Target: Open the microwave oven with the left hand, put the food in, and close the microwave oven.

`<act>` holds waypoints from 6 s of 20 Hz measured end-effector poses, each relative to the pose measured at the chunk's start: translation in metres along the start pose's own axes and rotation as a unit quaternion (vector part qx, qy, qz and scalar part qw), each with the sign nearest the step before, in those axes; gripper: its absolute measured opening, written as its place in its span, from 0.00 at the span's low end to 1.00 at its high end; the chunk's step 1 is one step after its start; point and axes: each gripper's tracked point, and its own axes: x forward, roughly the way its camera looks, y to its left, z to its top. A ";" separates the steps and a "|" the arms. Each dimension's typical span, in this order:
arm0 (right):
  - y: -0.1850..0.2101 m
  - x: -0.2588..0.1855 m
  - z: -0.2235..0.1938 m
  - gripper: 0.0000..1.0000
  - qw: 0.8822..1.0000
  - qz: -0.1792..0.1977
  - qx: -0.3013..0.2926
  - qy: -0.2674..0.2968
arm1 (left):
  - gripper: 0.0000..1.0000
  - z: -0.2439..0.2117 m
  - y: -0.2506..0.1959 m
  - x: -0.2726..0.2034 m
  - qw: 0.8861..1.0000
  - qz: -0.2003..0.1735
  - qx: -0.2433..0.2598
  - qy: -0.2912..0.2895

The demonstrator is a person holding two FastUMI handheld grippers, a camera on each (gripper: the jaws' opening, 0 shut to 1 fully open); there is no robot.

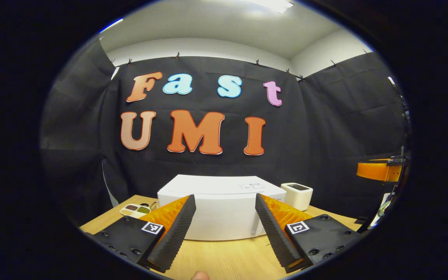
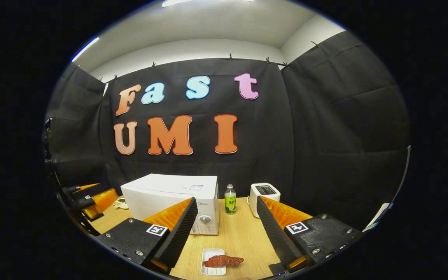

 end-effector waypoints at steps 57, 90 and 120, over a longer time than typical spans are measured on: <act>0.000 0.014 -0.068 0.95 0.999 -0.001 -0.025 0.027 | 0.09 -0.164 -0.039 -0.016 0.983 -0.133 0.017 0.123; 0.028 0.012 -0.118 0.95 0.998 -0.021 0.045 0.047 | 0.95 0.012 0.231 -0.131 0.994 0.108 -0.013 -0.014; 0.006 0.019 -0.251 0.18 0.921 -0.057 0.356 0.145 | 0.98 -0.022 0.253 -0.122 0.993 0.116 -0.008 0.006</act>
